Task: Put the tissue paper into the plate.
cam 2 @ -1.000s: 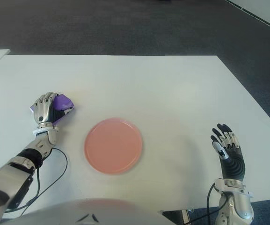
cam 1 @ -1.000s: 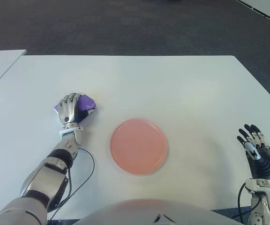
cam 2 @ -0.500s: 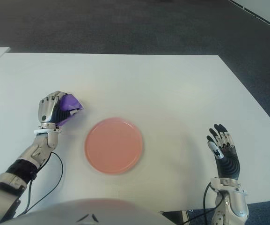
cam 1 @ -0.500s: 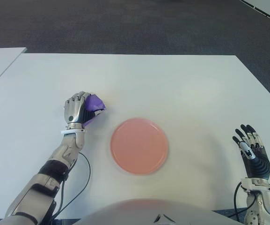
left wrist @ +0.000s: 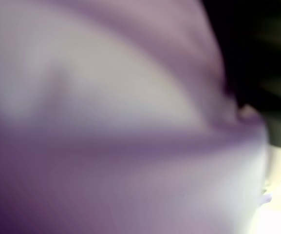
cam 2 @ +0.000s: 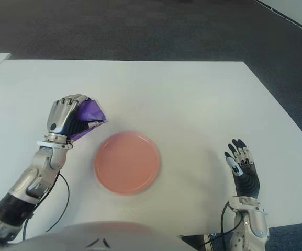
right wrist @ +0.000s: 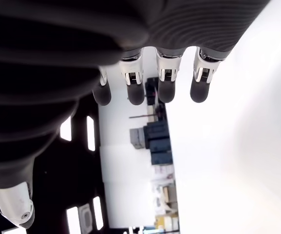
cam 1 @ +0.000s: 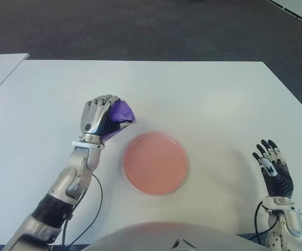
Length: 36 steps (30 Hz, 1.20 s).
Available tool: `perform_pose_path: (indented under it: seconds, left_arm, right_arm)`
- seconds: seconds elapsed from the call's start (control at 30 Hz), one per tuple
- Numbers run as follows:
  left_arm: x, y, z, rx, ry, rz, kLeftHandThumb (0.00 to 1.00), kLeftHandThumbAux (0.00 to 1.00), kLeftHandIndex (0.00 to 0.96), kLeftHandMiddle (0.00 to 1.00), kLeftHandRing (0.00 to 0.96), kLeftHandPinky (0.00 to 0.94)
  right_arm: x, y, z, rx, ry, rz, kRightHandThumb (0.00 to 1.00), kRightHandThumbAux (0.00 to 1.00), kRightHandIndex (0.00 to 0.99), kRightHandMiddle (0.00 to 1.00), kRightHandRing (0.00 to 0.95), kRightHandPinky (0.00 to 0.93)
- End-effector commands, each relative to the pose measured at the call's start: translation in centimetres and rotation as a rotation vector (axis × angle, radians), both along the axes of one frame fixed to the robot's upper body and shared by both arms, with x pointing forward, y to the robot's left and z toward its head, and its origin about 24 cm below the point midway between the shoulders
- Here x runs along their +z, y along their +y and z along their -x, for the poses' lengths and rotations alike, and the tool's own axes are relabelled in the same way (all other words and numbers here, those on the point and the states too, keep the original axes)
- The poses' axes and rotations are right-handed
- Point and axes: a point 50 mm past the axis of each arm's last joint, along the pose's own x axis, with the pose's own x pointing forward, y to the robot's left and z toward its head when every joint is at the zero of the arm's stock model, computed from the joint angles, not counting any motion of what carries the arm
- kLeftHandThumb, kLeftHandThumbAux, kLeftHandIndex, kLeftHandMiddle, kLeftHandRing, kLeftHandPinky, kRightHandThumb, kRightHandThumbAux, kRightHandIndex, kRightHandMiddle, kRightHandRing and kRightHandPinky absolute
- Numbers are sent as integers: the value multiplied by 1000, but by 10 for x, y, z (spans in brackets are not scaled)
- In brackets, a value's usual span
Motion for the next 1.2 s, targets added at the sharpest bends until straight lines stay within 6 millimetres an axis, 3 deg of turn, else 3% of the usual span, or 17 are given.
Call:
perform_pose_path:
  seconds: [0.03,0.27,0.87,1.2]
  left_arm:
    - [14,-5,6,-19,-6,-70,877,661,399,539,773,830]
    - [24,-23,14,-78,-34,-124,859,664,403,545,837,835]
    - [23,-83,43,-312,-57,-156,856,662,409,535,834,814]
    - [16,-113,54,-463,-3,-70,854,663,405,532,825,811]
  right_arm:
    - [-4,6,1,23,11,-11,187,608,48,82,33,2]
    - [-4,9,1,27,14,-18,195,605,43,83,27,0]
    - [-9,18,-3,6,32,-19,178,616,33,75,21,0]
    - [-10,27,-1,17,39,10,148,592,21,66,17,0]
